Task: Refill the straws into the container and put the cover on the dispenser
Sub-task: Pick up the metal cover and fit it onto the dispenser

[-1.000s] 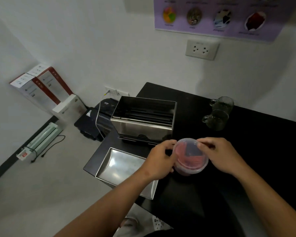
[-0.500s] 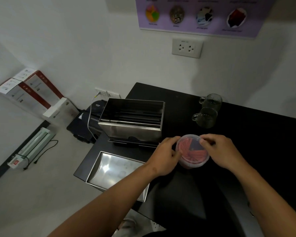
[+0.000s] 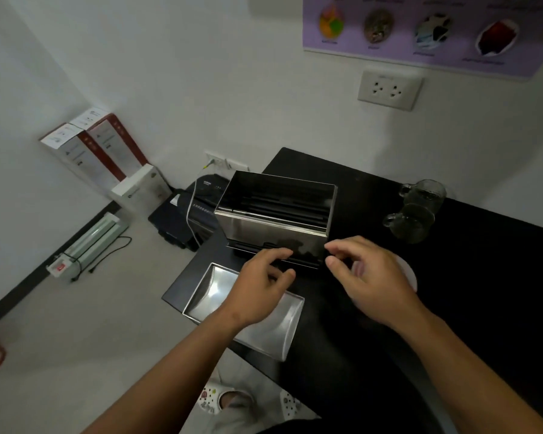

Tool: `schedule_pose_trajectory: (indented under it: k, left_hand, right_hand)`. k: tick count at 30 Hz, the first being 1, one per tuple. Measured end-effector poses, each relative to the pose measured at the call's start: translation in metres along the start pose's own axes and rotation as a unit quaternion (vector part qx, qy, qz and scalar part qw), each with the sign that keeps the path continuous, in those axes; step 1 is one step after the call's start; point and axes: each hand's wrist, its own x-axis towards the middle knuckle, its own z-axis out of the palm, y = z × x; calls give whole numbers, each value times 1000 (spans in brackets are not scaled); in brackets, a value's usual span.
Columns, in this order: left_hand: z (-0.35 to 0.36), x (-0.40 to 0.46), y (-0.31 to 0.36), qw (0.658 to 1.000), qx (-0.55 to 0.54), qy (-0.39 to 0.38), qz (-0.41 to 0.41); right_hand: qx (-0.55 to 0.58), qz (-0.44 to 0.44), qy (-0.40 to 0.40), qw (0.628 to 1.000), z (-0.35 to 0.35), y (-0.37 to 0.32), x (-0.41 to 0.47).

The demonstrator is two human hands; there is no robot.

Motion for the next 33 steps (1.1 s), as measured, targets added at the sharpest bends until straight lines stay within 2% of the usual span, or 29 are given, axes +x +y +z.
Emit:
schedule_pose_trajectory:
  k: [5, 10, 13, 19, 29, 33]
  left_hand:
    - [-44, -25, -41, 993, 47, 65, -83]
    - [-77, -47, -85, 976, 84, 111, -165]
    - [-88, -54, -105, 960, 134, 135, -205]
    - [-86, -66, -130, 941, 108, 128, -294]
    - [-79, -71, -126, 945, 73, 100, -303]
    - [-76, -76, -126, 948, 34, 121, -291]
  right_hand:
    - [7, -19, -69, 997, 51, -12, 13]
    - [-25, 5, -114, 993, 95, -5, 26]
    - [-65, 33, -146, 987, 116, 5, 32]
    - [-203, 66, -246, 946, 146, 25, 36]
    - [-231, 58, -200, 950, 165, 36, 31]
    - [-210, 65, -189, 957, 163, 36, 30]
